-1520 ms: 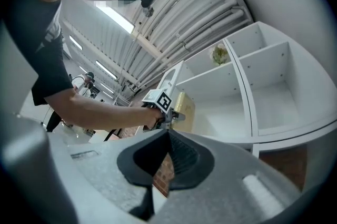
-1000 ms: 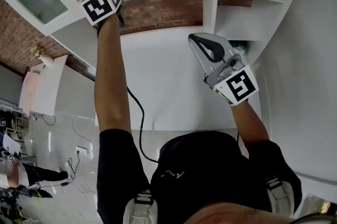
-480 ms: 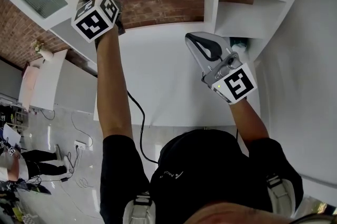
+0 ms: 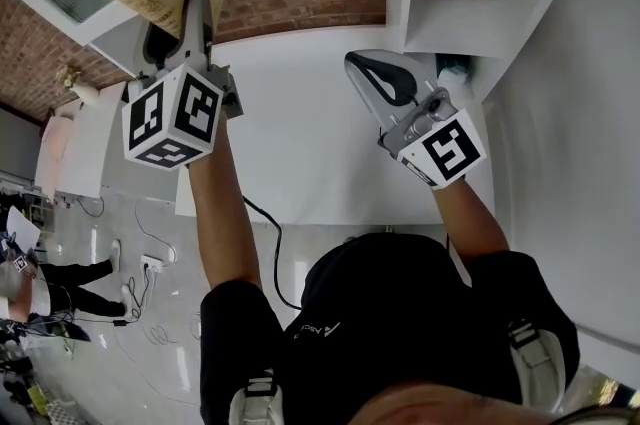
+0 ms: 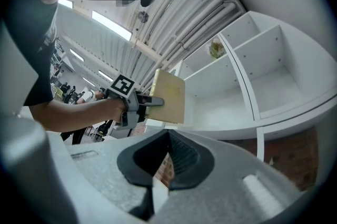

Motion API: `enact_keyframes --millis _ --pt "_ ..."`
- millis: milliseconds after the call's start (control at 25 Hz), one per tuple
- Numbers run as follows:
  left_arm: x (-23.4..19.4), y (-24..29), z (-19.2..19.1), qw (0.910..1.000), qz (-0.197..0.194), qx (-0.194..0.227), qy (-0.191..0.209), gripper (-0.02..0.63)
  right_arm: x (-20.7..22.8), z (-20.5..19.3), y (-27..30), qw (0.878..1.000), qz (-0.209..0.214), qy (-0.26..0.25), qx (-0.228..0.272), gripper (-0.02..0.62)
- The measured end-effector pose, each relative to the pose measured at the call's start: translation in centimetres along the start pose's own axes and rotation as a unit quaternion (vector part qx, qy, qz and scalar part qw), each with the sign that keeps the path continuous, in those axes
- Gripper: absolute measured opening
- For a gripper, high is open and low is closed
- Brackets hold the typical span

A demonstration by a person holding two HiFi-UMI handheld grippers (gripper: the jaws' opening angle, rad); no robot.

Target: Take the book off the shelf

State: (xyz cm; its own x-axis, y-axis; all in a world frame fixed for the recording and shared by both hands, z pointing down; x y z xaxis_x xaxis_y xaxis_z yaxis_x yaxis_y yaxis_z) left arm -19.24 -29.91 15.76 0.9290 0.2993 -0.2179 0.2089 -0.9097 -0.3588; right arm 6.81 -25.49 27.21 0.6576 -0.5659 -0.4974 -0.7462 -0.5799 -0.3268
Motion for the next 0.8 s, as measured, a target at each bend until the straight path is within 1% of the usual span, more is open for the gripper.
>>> enact_keyframes --millis 120,280,440,560,680,800 --pt "0.7 -2.9 -0.9 0.9998 -0.015 0.003 -0.008 0.19 0.2 0.1 -0.3 1.0 -0.01 0.003 0.001 0.002" --pt "1.8 -6.4 -2.9 0.999 -0.031 -0.006 -0.031 0.19 0.4 -0.4 -1.2 1.0 -0.023 0.008 -0.003 0.002" --pt "2.9 -9.2 -4.9 0.9985 -0.044 0.0 -0.032 0.19 0.5 -1.3 -2.0 0.999 -0.033 0.017 -0.009 0.002" --pt "3.0 -10.9 -6.2 0.9983 -0.043 0.007 -0.039 0.19 0.5 -1.9 -2.3 0.999 -0.044 0.022 -0.013 0.002" --pt "3.0 -12.0 -7.3 0.9976 -0.042 0.006 -0.054 0.19 0.3 -2.2 -2.5 0.998 -0.051 0.013 -0.02 0.002" --pt "3.2 -12.4 -8.1 0.9971 -0.049 0.001 -0.057 0.19 0.1 -2.1 -2.4 0.998 -0.052 -0.002 -0.023 0.002"
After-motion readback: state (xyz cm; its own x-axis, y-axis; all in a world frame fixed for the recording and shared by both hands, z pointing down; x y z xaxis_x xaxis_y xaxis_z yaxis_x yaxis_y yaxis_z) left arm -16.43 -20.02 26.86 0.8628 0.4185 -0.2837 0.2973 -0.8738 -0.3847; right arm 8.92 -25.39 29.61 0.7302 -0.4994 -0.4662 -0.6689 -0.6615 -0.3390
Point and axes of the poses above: the fingertips, and each gripper's own axes: y forward along the fingers, x to its right, z out of its top, the point moved 9 cm from there along -y, backward along the fingers, and after that the axes turned 15 degrees about -y, right-handed, at the moved point
